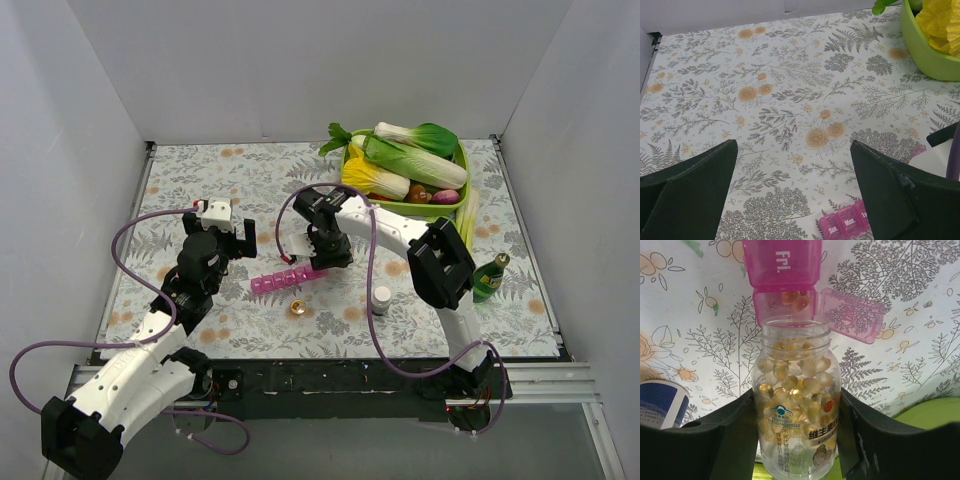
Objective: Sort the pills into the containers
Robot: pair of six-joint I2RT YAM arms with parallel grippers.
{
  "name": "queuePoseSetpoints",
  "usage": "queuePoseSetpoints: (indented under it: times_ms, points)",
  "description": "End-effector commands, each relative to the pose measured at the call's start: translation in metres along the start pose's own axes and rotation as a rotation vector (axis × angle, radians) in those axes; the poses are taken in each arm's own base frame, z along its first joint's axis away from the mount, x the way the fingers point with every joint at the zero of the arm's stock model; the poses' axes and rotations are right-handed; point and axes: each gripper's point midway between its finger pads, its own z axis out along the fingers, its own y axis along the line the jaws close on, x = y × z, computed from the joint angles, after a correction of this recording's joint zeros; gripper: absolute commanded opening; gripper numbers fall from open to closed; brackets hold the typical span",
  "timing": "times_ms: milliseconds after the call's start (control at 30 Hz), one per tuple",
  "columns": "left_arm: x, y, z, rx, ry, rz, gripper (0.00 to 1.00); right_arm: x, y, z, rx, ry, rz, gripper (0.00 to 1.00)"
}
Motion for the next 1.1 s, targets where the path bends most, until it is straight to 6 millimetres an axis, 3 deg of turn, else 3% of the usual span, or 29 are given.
queuePoseSetpoints:
  times_ms: [0,267,367,500,567,600,667,700,733,867,1067]
  points:
    - [-0.004,-0.001,-0.002,0.005,-0.020,-0.017,0.98,-0.017,-0.016,-0.034,0.046,-0.176,0.066,0.04]
    - [-0.009,-0.013,-0.004,0.066,-0.023,-0.080,0.98,-0.029,-0.024,-0.079,0.056,-0.476,0.152,0.04]
    - [-0.005,-0.032,-0.006,0.158,0.011,-0.130,0.98,-0.033,-0.024,-0.103,0.048,-0.632,0.172,0.04]
    - [0.009,-0.056,-0.012,0.265,0.112,-0.216,0.98,-0.044,-0.010,-0.142,0.017,-0.903,0.145,0.04]
    - [0.014,-0.070,-0.020,0.325,0.177,-0.284,0.98,-0.048,-0.003,-0.151,0.008,-0.997,0.125,0.04]
    - [0.015,-0.072,-0.022,0.332,0.196,-0.311,0.98,-0.052,0.005,-0.168,0.004,-1.073,0.093,0.04]
    - [0.020,-0.091,-0.037,0.416,0.287,-0.414,0.98,-0.055,0.016,-0.169,-0.010,-1.140,0.057,0.04]
    - [0.025,-0.096,-0.042,0.433,0.329,-0.442,0.98,-0.058,0.024,-0.180,-0.014,-1.195,0.027,0.04]
    - [0.027,-0.107,-0.052,0.482,0.381,-0.514,0.98,-0.059,0.029,-0.176,-0.018,-1.215,0.013,0.04]
    - [0.042,-0.128,-0.075,0.567,0.529,-0.678,0.98,-0.063,0.045,-0.188,-0.026,-1.275,-0.022,0.04]
    - [0.093,-0.140,-0.089,0.512,0.781,-0.784,0.86,-0.058,0.062,-0.201,0.012,-1.290,-0.011,0.04]
